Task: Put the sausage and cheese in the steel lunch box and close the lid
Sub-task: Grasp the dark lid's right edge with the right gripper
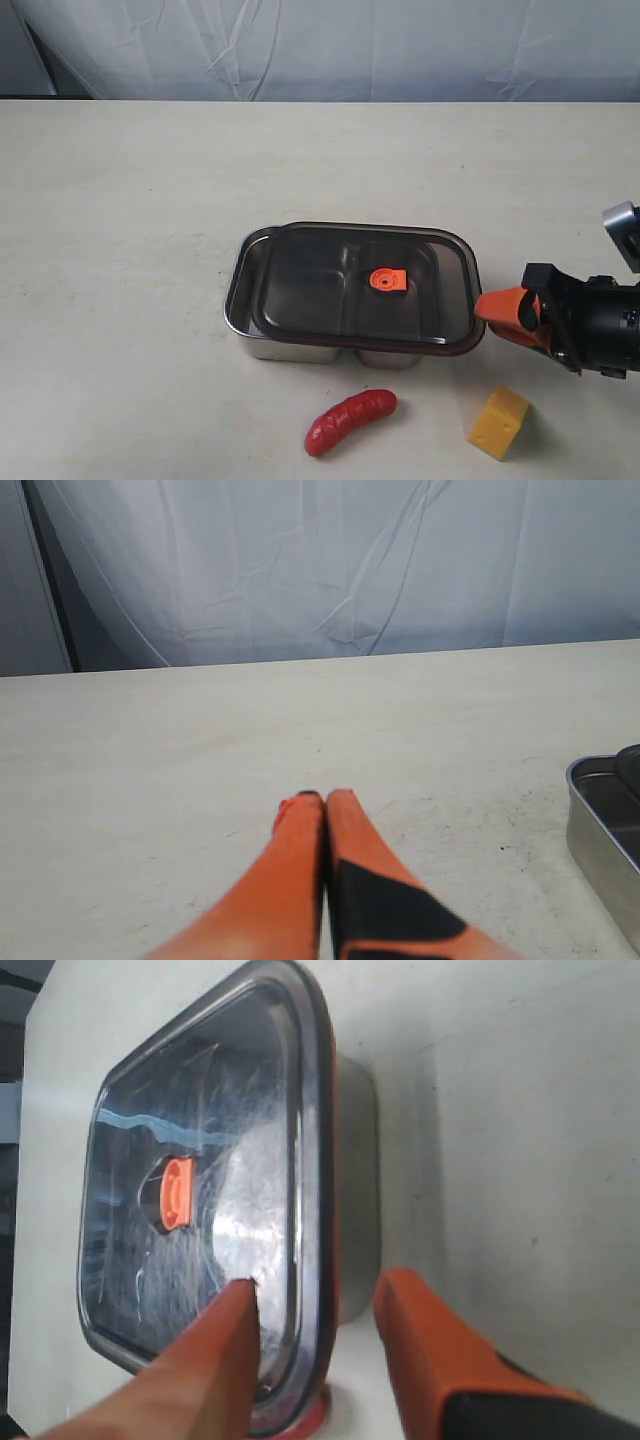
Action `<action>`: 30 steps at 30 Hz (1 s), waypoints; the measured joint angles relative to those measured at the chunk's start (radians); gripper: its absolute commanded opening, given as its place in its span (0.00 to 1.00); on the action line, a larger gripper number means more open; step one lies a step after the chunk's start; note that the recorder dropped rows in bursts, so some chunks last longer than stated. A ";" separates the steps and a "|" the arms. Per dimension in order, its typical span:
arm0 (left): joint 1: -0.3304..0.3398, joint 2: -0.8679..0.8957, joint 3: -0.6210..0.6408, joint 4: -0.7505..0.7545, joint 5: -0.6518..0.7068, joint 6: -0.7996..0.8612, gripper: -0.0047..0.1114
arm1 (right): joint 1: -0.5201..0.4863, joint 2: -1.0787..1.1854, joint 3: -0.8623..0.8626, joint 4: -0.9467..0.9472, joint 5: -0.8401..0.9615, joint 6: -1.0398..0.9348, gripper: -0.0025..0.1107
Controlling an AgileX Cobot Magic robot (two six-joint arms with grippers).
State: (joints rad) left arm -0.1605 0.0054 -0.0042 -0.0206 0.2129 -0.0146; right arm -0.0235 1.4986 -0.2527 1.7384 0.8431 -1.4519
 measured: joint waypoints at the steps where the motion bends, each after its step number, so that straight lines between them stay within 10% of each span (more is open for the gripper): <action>1: 0.000 0.000 0.000 0.000 0.000 0.000 0.04 | 0.000 0.005 0.000 0.000 0.000 -0.004 0.38; 30: 0.000 0.000 0.000 0.000 0.000 0.000 0.04 | 0.000 0.172 -0.030 0.004 0.155 -0.156 0.36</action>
State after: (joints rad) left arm -0.1605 0.0054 -0.0042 -0.0206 0.2129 -0.0146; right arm -0.0235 1.6710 -0.2831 1.7428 0.9983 -1.6082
